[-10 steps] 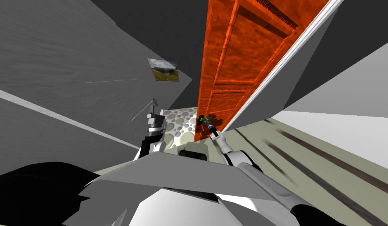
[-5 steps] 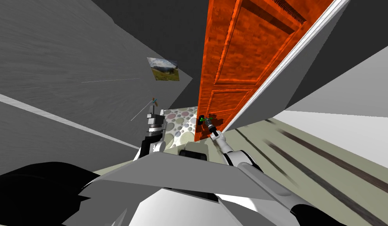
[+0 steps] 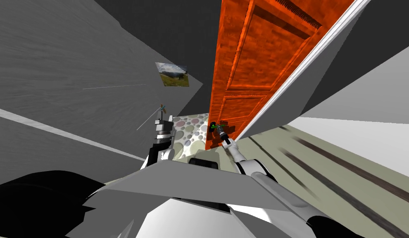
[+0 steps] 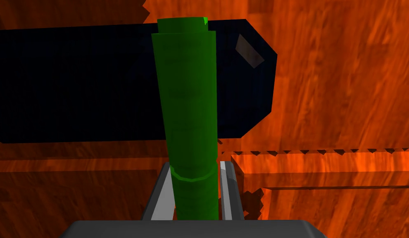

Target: Push the door open

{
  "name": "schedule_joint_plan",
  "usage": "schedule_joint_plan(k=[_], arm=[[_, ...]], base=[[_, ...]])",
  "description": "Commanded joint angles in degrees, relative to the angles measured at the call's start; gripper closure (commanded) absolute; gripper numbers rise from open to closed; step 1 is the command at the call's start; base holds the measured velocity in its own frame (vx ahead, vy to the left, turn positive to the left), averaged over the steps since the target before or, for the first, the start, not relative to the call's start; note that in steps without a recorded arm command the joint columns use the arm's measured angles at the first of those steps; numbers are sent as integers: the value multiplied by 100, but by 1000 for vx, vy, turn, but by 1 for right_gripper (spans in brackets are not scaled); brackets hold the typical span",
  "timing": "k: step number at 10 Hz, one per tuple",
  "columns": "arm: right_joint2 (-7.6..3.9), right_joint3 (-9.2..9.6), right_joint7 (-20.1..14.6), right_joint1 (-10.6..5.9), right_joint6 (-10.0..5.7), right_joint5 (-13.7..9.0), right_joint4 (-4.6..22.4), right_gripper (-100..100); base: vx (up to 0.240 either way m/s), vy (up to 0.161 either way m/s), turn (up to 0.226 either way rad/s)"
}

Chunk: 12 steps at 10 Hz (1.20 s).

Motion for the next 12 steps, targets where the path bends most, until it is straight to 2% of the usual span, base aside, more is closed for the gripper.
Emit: schedule_joint_plan(k=[1,3,8,9,10,12], arm=[[-37,-130,69,-77,24,-63,-6,100],[-41,-163,94,-74,33,-80,-2,100],[-88,-520,371,-48,121,-262,38,100],[-88,-520,371,-48,121,-262,38,100],[-106,-656,476,-38,155,-331,53,100],[-112,-702,512,-34,167,-355,59,100]], base=[[156,132,-52],[123,88,-19],[147,129,-50],[116,104,-35],[115,102,-54],[139,133,-48]])
